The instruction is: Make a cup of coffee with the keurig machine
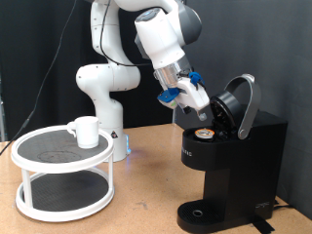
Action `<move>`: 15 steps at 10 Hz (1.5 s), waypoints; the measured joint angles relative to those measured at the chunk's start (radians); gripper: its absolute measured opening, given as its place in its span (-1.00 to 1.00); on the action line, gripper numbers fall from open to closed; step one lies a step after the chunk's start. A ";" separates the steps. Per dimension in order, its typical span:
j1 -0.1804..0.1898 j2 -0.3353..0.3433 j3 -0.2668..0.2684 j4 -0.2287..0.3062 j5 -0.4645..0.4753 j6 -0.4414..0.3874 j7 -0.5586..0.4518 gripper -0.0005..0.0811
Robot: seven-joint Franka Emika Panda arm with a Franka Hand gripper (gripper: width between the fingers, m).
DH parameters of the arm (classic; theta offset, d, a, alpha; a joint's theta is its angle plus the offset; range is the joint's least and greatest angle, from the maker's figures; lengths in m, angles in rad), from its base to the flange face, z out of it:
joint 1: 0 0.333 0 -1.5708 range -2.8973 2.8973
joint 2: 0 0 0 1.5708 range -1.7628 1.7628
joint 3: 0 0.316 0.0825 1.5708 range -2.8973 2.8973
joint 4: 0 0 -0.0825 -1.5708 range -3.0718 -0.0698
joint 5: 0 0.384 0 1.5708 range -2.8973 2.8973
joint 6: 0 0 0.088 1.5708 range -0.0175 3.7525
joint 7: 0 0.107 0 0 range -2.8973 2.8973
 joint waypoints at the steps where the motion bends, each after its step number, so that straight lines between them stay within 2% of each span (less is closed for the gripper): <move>1: 0.000 -0.012 -0.015 0.014 0.045 -0.024 -0.013 0.81; 4: -0.004 -0.054 -0.050 0.070 0.090 -0.073 0.017 0.81; 9: -0.013 -0.060 -0.089 0.209 0.088 -0.181 0.094 0.81; 10: -0.016 -0.058 -0.093 0.224 0.087 -0.203 0.102 0.81; 12: -0.015 -0.058 -0.093 0.221 0.092 -0.204 0.092 0.81; 13: -0.012 -0.057 -0.094 0.228 0.119 -0.230 0.090 0.81; 15: 0.004 -0.045 -0.086 0.272 0.174 -0.295 0.101 0.81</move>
